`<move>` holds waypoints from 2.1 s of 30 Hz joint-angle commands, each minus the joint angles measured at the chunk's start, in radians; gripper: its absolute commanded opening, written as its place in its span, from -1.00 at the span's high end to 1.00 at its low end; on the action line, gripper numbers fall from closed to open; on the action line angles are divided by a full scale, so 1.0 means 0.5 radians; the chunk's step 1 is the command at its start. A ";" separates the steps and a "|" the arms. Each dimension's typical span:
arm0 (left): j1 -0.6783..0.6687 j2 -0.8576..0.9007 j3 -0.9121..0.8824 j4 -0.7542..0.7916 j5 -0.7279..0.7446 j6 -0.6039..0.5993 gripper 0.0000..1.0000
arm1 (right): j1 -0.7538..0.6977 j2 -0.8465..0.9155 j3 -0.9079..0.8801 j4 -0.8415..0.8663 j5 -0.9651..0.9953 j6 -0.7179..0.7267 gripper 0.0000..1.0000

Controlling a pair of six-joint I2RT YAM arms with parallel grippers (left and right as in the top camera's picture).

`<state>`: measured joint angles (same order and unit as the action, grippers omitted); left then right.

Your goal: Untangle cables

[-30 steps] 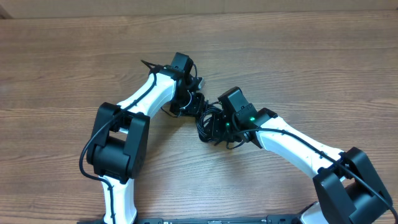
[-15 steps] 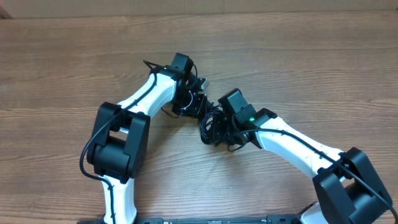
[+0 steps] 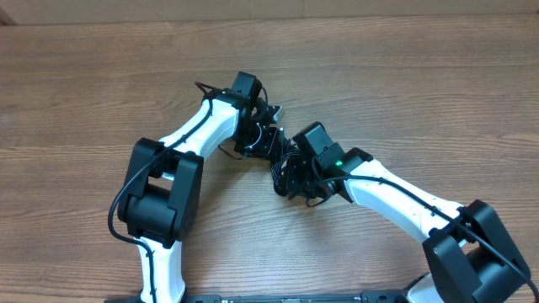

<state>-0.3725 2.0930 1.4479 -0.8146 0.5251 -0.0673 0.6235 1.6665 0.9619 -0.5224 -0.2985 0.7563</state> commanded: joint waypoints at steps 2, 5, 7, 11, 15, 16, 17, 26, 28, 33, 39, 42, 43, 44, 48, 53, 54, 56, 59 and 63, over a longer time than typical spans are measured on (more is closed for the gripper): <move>-0.004 0.025 -0.012 -0.017 0.051 0.030 0.70 | 0.011 0.058 -0.014 0.002 0.027 0.014 0.49; -0.021 0.025 -0.012 -0.015 0.051 0.029 0.74 | 0.011 0.126 -0.014 0.018 0.018 0.060 0.49; -0.031 0.025 -0.012 -0.013 0.047 0.030 0.85 | 0.011 0.139 -0.014 0.058 0.019 0.059 0.61; -0.027 0.025 -0.012 -0.016 0.037 0.032 0.92 | 0.011 0.139 -0.014 0.140 0.021 0.058 0.92; -0.027 0.025 -0.012 -0.047 0.072 0.185 0.92 | -0.006 0.139 -0.014 0.250 0.022 0.058 0.93; -0.022 0.025 -0.011 -0.063 0.175 0.291 0.92 | -0.031 0.139 -0.014 0.289 0.022 0.058 0.92; -0.015 0.025 -0.007 -0.079 0.240 0.350 0.92 | -0.053 0.139 -0.014 0.305 0.021 0.059 0.92; 0.083 0.024 0.015 -0.197 0.643 0.685 0.92 | -0.182 0.139 -0.014 0.303 0.105 0.059 0.92; 0.114 0.024 0.015 -0.220 0.767 0.772 0.92 | -0.199 0.139 -0.014 0.305 0.135 0.058 0.92; 0.173 0.024 0.015 -0.281 0.970 0.929 0.92 | -0.205 0.139 -0.014 0.330 0.283 0.060 0.92; 0.182 0.024 0.015 -0.283 0.922 0.928 0.92 | -0.294 0.088 0.074 0.407 -0.172 -0.117 0.63; 0.182 0.024 0.015 -0.283 0.919 0.927 0.92 | -0.432 -0.007 0.114 0.375 -0.396 -0.114 0.44; 0.182 0.024 0.015 -0.283 0.919 0.927 0.92 | -0.476 -0.034 0.114 0.352 -0.450 -0.114 0.41; 0.182 0.024 0.015 -0.283 0.919 0.927 0.92 | -0.515 -0.051 0.114 0.323 -0.491 -0.116 0.37; 0.182 0.024 0.015 -0.283 0.919 0.926 0.92 | -0.736 -0.068 0.113 0.043 -0.397 -0.205 0.25; 0.182 0.024 0.015 -0.280 0.919 0.927 0.92 | -0.819 -0.068 0.047 -0.033 -0.171 -0.079 0.25; 0.182 0.024 0.015 -0.279 0.919 0.926 0.92 | -0.819 -0.067 0.020 -0.019 -0.127 -0.029 0.26; 0.182 0.024 0.015 -0.277 0.919 0.927 0.92 | -0.806 -0.066 -0.037 0.037 -0.060 0.007 0.26; 0.182 0.024 0.015 -0.277 0.919 0.927 0.92 | -0.775 -0.063 -0.135 0.212 -0.047 0.023 0.26; 0.182 0.024 0.015 -0.276 0.919 0.927 0.92 | -0.732 -0.063 -0.251 0.460 -0.007 0.021 0.26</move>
<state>-0.2798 2.0930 1.4479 -0.9535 0.9474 0.3706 0.2420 1.6516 0.8680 -0.3382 -0.3367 0.7582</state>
